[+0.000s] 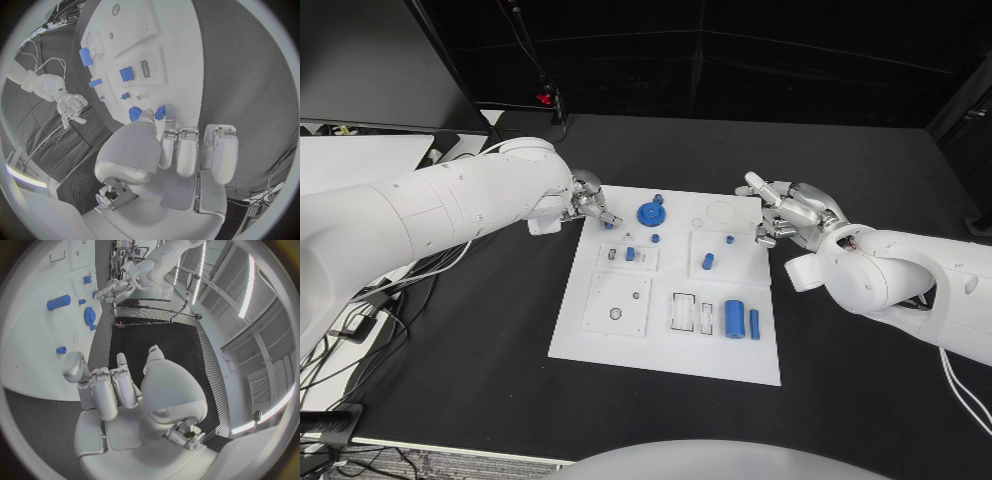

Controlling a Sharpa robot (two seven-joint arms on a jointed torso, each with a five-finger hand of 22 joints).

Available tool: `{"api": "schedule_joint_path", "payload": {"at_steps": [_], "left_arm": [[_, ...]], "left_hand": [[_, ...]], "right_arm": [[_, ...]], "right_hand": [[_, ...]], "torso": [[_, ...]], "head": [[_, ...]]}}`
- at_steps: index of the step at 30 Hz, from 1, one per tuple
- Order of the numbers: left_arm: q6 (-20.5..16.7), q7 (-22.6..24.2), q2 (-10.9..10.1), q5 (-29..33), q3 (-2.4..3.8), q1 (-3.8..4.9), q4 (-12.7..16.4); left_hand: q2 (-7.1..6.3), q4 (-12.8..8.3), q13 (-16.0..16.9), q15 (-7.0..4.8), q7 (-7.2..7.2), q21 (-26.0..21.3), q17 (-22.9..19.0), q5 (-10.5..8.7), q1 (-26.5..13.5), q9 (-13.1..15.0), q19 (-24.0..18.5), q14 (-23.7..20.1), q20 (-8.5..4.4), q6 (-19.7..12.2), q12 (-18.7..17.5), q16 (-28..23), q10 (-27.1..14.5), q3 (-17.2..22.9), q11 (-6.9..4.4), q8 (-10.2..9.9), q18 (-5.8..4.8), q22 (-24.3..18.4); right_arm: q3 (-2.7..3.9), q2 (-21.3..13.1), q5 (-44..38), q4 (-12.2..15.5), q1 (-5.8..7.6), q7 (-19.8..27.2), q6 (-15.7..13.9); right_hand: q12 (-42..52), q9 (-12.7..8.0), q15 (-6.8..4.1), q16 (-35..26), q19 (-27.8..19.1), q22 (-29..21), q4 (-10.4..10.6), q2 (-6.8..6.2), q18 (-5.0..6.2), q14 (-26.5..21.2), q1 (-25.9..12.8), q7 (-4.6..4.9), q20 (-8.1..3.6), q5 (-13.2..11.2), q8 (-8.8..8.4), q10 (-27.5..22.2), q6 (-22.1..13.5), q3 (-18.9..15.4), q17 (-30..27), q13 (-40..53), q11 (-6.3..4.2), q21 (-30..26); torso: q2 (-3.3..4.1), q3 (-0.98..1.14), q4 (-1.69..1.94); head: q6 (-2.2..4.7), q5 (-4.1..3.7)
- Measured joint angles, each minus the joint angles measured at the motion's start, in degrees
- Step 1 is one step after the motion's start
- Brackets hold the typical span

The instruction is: Assemble the parts on the task board

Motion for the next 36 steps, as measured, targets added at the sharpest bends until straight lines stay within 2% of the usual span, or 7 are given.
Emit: {"api": "schedule_joint_path", "payload": {"at_steps": [2, 8, 13, 23, 30, 36], "left_arm": [[0.0, 0.2, 0.0, 0.0, 0.00, 0.00, 0.0], [0.1, 0.9, 0.0, 0.0, 0.00, -0.02, 0.0], [0.0, 1.5, 0.0, 0.0, 0.00, -0.04, 0.0], [-0.5, 2.9, -0.2, 0.0, 0.00, -0.04, 0.1], [-1.2, 3.7, -0.6, 0.0, 0.00, -0.05, 0.3], [-2.2, 4.6, -1.6, 0.0, 0.01, -0.05, 1.4]], "left_hand": [[-0.38, -0.1, 0.0, -0.21, -0.06, 0.0, 0.0, 0.74, 0.4, -0.1, 0.0, 0.0, 0.00, 0.1, -0.1, 0.0, 0.0, 0.5, 0.00, -0.1, 0.00, 0.0], [-2.00, -0.1, 0.0, -0.37, -0.06, 0.0, 0.0, 6.19, 2.8, -0.3, 0.0, 0.0, 0.00, 0.1, -0.1, 0.0, 0.0, 3.5, -0.01, -0.6, 0.00, 0.0], [-3.09, 0.0, 0.0, -0.36, -0.06, 0.0, 0.0, 8.38, 3.9, -0.3, 0.0, 0.0, 0.00, 0.1, -0.2, 0.0, 0.0, 6.3, -0.01, -0.6, 0.00, 0.0], [-4.11, 0.0, -0.3, -0.36, 0.01, 0.0, 0.0, 9.69, 5.3, -0.6, 0.0, 0.0, 0.00, 1.0, -0.2, 0.0, 0.0, 11.2, 0.00, -1.1, 0.00, 0.0], [-4.82, 0.0, -0.3, -0.34, 0.29, 0.0, 0.0, 10.81, 6.0, -0.9, 0.0, 0.0, 0.00, 1.7, -0.3, 0.0, 0.0, 13.1, 0.00, -1.4, 0.00, 0.0], [-4.97, 0.0, -0.2, -0.34, 0.33, 0.0, 0.0, 10.82, 6.2, -1.0, 0.0, 0.0, 0.00, 1.7, -0.3, 0.0, 0.0, 13.6, 0.00, -1.5, 0.00, 0.0]], "right_arm": [[0.00, 0.0, 0.0, 0.0, 0.00, 0.0, 0.0], [0.00, 0.0, 0.0, 0.0, 0.00, 0.0, 0.0], [0.00, 0.0, 0.0, 0.0, 0.00, 0.0, 0.0], [0.00, 0.0, 0.0, -0.1, 0.00, -0.1, 0.0], [0.00, 0.0, 0.0, -0.2, 0.00, -0.2, 0.0], [0.00, 0.0, 0.0, -0.2, 0.00, -0.3, 0.0]], "right_hand": [[0.0, 0.0, 0.00, 0.0, 0.0, 0.0, 0.0, 0.00, 0.00, 0.0, 0.0, 0.00, 0.00, 0.0, 0.00, 0.0, 0.0, 0.0, 0.0, 0.0, 0.00, 0.0], [0.0, 0.0, 0.00, 0.0, 0.0, 0.0, 0.0, 0.00, 0.00, 0.0, 0.0, 0.00, 0.00, 0.0, 0.00, 0.0, 0.0, 0.0, 0.0, 0.0, 0.00, 0.0], [0.0, -0.1, 0.00, 0.0, 0.0, 0.0, 0.0, 0.00, 0.00, 0.0, 0.0, -0.19, 0.00, 0.3, 0.00, 0.0, -0.2, 0.0, 0.0, 0.0, 0.00, 0.0], [0.0, -0.1, 0.00, 0.0, 0.0, 0.0, 0.0, 0.00, 0.00, 0.0, 0.0, -0.19, 0.00, 0.3, 0.00, 0.0, -0.2, 0.0, 0.0, 0.0, 0.00, 0.0], [0.0, -0.1, 0.00, 0.0, 0.0, 0.0, 0.0, 0.00, 0.00, 0.0, 0.0, -0.19, 0.00, 0.3, 0.00, 0.0, -0.2, 0.0, 0.0, 0.0, 0.00, 0.0], [0.0, -0.1, 0.00, 0.0, 0.0, 0.0, 0.0, 0.00, 0.00, 0.0, 0.0, -0.19, 0.00, 0.3, 0.00, 0.0, -0.2, 0.0, 0.0, 0.0, 0.00, 0.0]], "torso": [[0.01, 0.00, 0.00], [0.01, 0.00, -0.01], [0.01, 0.00, -0.01], [0.02, 0.00, -0.01], [0.01, 0.00, -0.01], [0.01, 0.00, -0.01]], "head": [[-0.01, -0.09], [-0.03, -0.24], [-0.10, -0.26], [-0.19, -0.32], [-0.19, -0.36], [-0.16, -0.40]]}}
